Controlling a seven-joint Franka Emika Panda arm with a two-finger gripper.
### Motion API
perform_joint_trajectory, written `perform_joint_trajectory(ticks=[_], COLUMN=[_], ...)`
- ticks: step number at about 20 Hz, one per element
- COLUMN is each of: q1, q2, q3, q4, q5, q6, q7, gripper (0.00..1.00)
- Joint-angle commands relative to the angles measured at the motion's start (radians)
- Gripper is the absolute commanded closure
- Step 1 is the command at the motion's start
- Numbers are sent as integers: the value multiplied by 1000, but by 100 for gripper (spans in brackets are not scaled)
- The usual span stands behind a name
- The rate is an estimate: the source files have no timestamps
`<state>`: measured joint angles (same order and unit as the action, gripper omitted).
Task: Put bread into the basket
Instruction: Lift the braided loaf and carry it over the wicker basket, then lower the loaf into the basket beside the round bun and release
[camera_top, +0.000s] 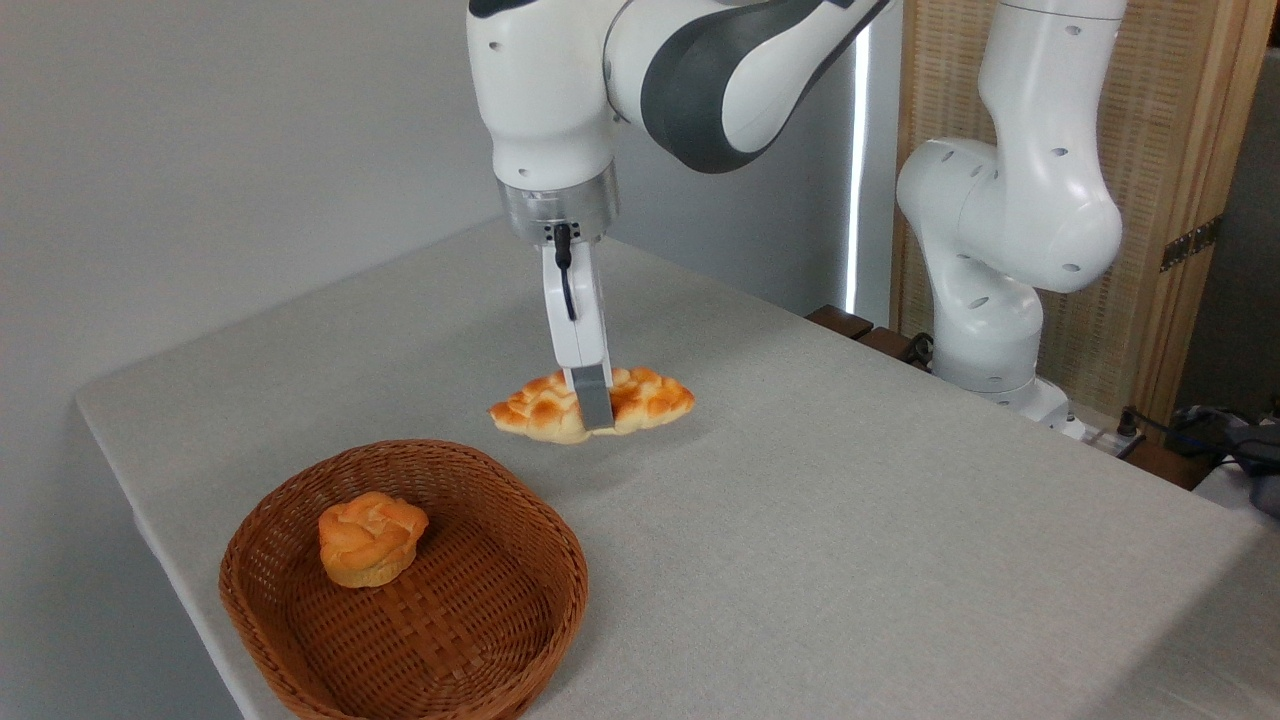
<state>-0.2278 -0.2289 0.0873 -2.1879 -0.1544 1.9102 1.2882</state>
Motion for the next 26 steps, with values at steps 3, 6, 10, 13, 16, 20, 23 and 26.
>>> perform_joint_trajectory(ticks=[3,6,10,13,16,20,23,26], q1=[1,1,1,1,1,1,1,1], q2=[19,49,94,126,158,190,230,243], q3=[94,106,120,120,118,118,117,115], q4=[88,88,88,88,88,88,91,91], q5=[-131,-172,-229,-243,-246,-246,-243,-240], q6=[44,171,324,423,516,587,644,671], q7=[10,8,5,5,3,6,8,8], gripper=[62,62,62,62,62,58,48,39])
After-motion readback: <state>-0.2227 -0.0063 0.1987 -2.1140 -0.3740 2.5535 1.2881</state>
